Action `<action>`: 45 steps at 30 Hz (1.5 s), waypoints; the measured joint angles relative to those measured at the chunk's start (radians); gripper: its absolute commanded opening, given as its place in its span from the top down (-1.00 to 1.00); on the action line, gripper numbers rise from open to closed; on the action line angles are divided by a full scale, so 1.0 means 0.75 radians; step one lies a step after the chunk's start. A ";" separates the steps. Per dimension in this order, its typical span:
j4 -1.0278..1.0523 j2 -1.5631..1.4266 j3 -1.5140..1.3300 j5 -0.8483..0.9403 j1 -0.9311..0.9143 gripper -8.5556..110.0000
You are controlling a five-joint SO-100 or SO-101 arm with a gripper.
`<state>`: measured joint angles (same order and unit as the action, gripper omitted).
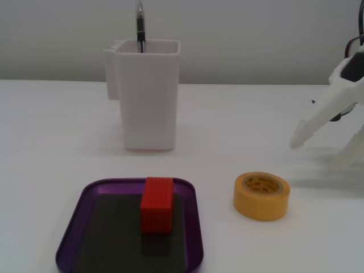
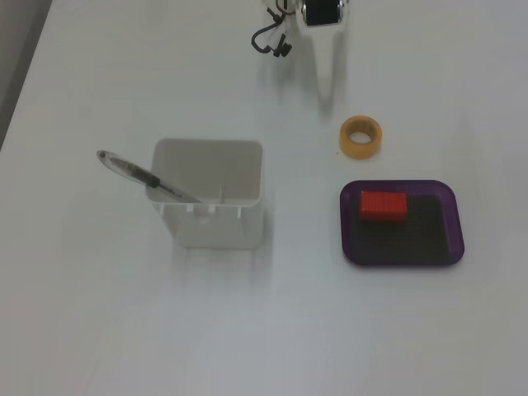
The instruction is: Pick up the red cube and place it in the box.
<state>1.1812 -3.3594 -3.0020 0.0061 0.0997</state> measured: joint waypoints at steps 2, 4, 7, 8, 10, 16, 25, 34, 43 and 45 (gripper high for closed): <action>0.000 0.000 -0.008 0.000 0.000 0.55; 0.000 0.000 -0.012 0.000 0.000 0.55; 0.000 0.000 -0.016 0.000 0.000 0.65; 0.000 0.000 -0.016 0.000 0.000 0.72; 0.000 0.000 -0.018 0.000 0.000 0.87; 0.000 0.000 -0.067 0.000 0.000 0.86; 0.000 0.000 -0.078 -0.002 0.000 0.86; 0.000 0.000 -0.078 -0.002 0.000 0.86; 0.000 0.000 -0.078 -0.002 0.000 0.86; 0.000 0.000 -0.078 -0.002 0.000 0.86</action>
<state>1.1812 -3.3594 -3.0603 0.0046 0.0997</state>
